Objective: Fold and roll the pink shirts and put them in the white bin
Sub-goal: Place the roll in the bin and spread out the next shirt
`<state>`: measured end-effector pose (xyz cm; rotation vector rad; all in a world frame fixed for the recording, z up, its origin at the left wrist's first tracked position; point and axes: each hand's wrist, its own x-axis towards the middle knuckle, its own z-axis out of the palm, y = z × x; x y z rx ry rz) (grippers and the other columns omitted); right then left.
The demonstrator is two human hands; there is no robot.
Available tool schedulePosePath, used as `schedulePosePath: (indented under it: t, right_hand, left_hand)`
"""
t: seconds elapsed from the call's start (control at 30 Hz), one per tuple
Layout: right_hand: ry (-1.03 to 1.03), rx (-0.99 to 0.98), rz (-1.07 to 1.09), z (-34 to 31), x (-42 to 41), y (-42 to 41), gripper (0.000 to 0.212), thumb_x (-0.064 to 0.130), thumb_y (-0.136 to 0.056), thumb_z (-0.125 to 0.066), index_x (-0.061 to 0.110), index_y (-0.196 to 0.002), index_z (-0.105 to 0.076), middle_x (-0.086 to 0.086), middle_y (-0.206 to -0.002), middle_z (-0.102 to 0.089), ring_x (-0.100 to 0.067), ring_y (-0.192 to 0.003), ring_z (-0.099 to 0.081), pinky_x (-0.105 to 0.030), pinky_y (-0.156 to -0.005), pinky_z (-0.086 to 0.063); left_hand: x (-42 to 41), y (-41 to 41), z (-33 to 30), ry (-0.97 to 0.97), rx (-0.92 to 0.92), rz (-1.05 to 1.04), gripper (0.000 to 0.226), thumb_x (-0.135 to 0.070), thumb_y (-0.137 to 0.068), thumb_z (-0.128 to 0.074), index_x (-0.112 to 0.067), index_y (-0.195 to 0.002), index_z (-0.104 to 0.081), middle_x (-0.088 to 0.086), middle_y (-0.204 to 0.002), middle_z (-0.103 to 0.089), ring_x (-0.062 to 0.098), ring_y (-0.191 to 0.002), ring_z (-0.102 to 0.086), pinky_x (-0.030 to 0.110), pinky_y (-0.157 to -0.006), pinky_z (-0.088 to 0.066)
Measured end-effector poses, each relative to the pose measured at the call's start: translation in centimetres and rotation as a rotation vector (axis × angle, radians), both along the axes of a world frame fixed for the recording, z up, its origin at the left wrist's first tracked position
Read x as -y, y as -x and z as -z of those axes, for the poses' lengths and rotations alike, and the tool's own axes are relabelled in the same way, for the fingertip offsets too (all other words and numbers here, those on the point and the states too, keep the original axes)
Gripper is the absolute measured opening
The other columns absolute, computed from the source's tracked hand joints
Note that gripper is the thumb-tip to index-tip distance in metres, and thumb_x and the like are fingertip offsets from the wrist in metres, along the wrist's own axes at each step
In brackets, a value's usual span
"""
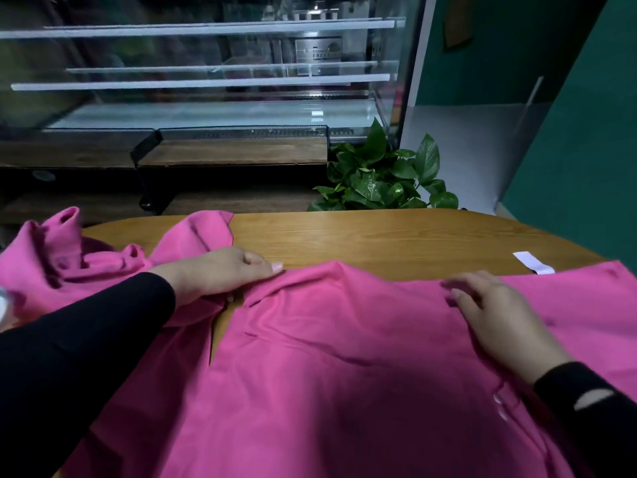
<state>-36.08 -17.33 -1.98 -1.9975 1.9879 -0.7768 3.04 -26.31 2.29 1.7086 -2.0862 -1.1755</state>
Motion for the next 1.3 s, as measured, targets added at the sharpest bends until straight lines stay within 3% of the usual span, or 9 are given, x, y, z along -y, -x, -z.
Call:
schedulePosePath:
  t: [0.1, 0.17, 0.27, 0.33, 0.53, 0.73, 0.83, 1.03, 1.3]
  right_hand:
    - [-0.252, -0.157, -0.11, -1.6, 1.7, 0.8, 0.051, 0.018, -0.096, -0.065, 0.025, -0.145, -0.052, 0.004, -0.14, -0.052, -0.015, -0.125, -0.052, -0.027, -0.109, -0.037]
    - [-0.369, -0.23, -0.132, -2.2, 2.4, 0.8, 0.051, 0.021, -0.094, -0.067, 0.028, -0.143, -0.052, 0.003, -0.135, -0.052, -0.017, -0.125, -0.052, -0.029, -0.11, -0.038]
    - [-0.325, -0.256, -0.104, -2.3, 3.0, 1.0, 0.004, 0.025, -0.094, -0.068, 0.023, -0.094, -0.064, 0.004, -0.1, -0.057, -0.018, -0.097, -0.059, -0.031, -0.083, -0.043]
    - [-0.186, -0.186, -0.051, -1.8, 3.1, 1.4, 0.019, 0.023, -0.095, -0.067, 0.021, -0.078, -0.059, 0.004, -0.088, -0.052, -0.017, -0.083, -0.054, -0.032, -0.074, -0.039]
    - [0.242, -0.027, 0.107, -1.9, 2.9, 2.1, 0.015, 0.012, -0.094, -0.065, 0.011, -0.104, -0.076, 0.003, -0.097, -0.061, -0.022, -0.093, -0.059, -0.029, -0.085, -0.041]
    - [0.29, 0.026, 0.179, -2.3, 3.6, 2.1, 0.019, 0.014, -0.097, -0.063, 0.007, -0.109, -0.075, -0.005, -0.101, -0.064, -0.026, -0.1, -0.059, -0.035, -0.095, -0.044]
    - [0.189, 0.066, 0.212, -2.0, 4.0, 1.6, 0.012, 0.009, -0.095, -0.063, 0.013, -0.104, -0.071, -0.006, -0.105, -0.058, -0.026, -0.101, -0.056, -0.033, -0.093, -0.04]
    - [0.033, 0.051, 0.14, -0.1, 3.4, 1.0, 0.028, 0.01, -0.092, -0.067, 0.017, -0.119, -0.065, 0.0, -0.109, -0.051, -0.021, -0.103, -0.052, -0.038, -0.098, -0.042]
    - [0.146, -0.022, 0.161, 2.3, 3.3, 0.8, 0.016, 0.019, -0.099, -0.058, 0.009, -0.107, -0.068, 0.002, -0.097, -0.048, -0.018, -0.091, -0.047, -0.034, -0.086, -0.04]
  left_hand:
    - [0.1, -0.3, -0.6, 0.014, 0.023, 0.192, 0.049, -0.07, -0.064, -0.078, -0.025, -0.083, -0.074, -0.008, -0.09, -0.071, 0.006, -0.082, -0.065, 0.023, -0.079, -0.053]
    - [0.0, -0.5, -1.2, 0.193, -0.048, 0.229, 0.043, -0.066, -0.061, -0.08, -0.028, -0.08, -0.074, -0.011, -0.114, -0.064, -0.002, -0.108, -0.059, 0.014, -0.101, -0.039]
    - [-1.7, -0.6, -2.9, 0.346, -0.297, 0.153, 0.022, -0.032, -0.077, -0.084, -0.016, -0.066, -0.073, -0.009, -0.108, -0.064, 0.002, -0.105, -0.06, 0.009, -0.095, -0.038]
    - [-3.0, -0.9, -3.6, 0.366, -0.389, 0.165, 0.021, -0.018, -0.081, -0.078, -0.003, -0.067, -0.073, -0.003, -0.099, -0.068, 0.008, -0.098, -0.064, 0.014, -0.09, -0.044]
    - [-3.0, -2.0, -3.3, 0.651, -0.011, 0.354, 0.053, -0.066, -0.087, -0.058, -0.019, -0.069, -0.073, -0.007, -0.078, -0.07, 0.006, -0.085, -0.065, 0.011, -0.081, -0.044]
    - [-0.3, -1.6, -2.5, 0.754, 0.095, 0.04, 0.024, -0.025, -0.091, -0.072, -0.03, -0.071, -0.059, -0.011, -0.067, -0.064, -0.003, -0.063, -0.057, 0.011, -0.062, -0.04]
    - [1.3, -0.8, -0.8, 0.445, 0.036, -0.121, 0.016, -0.029, -0.086, -0.076, -0.025, -0.082, -0.06, 0.001, -0.082, -0.069, 0.014, -0.076, -0.062, 0.033, -0.077, -0.051]
    - [1.5, 2.4, 0.7, -0.125, -0.055, -0.517, 0.049, -0.051, -0.101, -0.047, -0.003, -0.103, -0.058, 0.014, -0.07, -0.056, 0.022, -0.044, -0.052, 0.026, -0.043, -0.049]
    - [1.4, 0.7, -1.3, -0.529, -0.001, -0.2, 0.056, -0.069, -0.088, -0.049, -0.015, -0.088, -0.065, 0.004, -0.069, -0.064, 0.016, -0.052, -0.06, 0.022, -0.054, -0.051]
